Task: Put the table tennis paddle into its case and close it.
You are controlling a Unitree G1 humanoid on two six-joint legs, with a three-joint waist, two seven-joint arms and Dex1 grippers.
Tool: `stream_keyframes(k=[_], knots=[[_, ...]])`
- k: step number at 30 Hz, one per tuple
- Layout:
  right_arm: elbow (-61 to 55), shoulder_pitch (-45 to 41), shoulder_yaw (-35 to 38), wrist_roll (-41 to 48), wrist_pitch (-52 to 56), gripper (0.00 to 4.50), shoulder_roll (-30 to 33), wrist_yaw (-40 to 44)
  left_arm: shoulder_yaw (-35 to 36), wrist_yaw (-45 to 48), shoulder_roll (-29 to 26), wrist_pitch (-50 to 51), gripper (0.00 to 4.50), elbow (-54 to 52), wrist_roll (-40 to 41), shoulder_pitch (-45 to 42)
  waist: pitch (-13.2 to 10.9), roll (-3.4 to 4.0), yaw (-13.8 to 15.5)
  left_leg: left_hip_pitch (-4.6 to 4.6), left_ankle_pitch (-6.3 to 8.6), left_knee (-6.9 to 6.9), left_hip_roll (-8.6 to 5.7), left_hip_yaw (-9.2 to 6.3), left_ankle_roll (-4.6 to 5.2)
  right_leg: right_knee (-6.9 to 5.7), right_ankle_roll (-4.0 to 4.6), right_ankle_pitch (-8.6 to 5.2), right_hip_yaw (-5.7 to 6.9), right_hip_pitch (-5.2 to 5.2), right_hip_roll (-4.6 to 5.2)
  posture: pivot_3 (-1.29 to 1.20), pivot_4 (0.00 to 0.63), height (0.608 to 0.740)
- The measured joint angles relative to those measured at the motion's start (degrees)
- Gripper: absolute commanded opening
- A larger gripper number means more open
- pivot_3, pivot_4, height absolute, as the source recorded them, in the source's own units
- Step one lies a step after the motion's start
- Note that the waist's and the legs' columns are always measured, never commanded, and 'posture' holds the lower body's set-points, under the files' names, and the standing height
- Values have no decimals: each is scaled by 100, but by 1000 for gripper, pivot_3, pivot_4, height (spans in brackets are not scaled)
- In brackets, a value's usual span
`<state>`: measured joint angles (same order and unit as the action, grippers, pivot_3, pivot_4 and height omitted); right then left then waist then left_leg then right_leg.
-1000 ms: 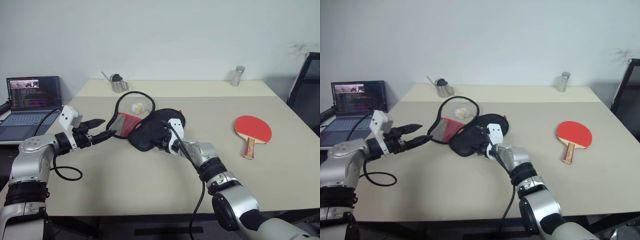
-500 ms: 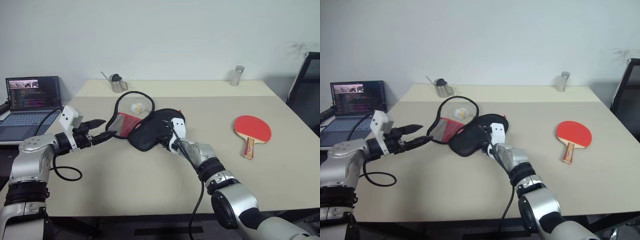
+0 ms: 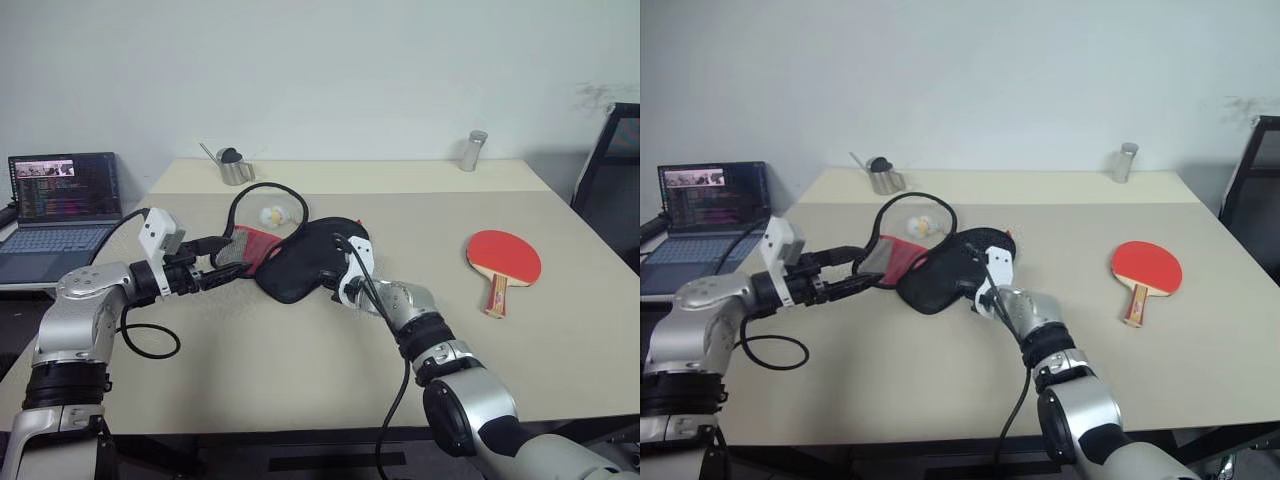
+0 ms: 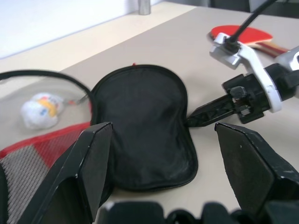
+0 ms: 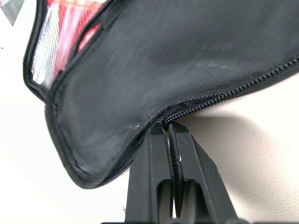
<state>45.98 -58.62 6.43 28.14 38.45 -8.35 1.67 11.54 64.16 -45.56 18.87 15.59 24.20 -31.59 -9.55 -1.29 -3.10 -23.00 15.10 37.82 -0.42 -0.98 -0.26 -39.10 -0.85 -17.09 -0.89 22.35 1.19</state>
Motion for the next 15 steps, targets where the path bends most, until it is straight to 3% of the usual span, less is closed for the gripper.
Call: stream_keyframes(k=[4, 7, 15], knots=[[-202, 6, 18, 20, 109, 44, 1, -35, 0, -8, 5, 40, 3831, 18, 2, -24, 0, 0, 0, -1, 0, 0, 0, 0, 0, 0, 0, 0, 0, 0, 0, 0, 150, 740], [-415, 13, -68, 35, 288, 567, 0, 36, 0, 19, -5, 31, 3831, 77, -9, -76, 0, 0, -1, 0, 0, 0, 0, 1, 0, 1, 0, 0, 0, 0, 0, 0, 150, 740], [-658, 32, -128, 274, 837, 3274, 0, 127, 0, 434, -513, -287, 3831, 612, -182, -44, -1, 2, -9, 0, 0, -3, 0, 1, 0, 1, 0, 0, 0, 3, 0, 0, 150, 740]])
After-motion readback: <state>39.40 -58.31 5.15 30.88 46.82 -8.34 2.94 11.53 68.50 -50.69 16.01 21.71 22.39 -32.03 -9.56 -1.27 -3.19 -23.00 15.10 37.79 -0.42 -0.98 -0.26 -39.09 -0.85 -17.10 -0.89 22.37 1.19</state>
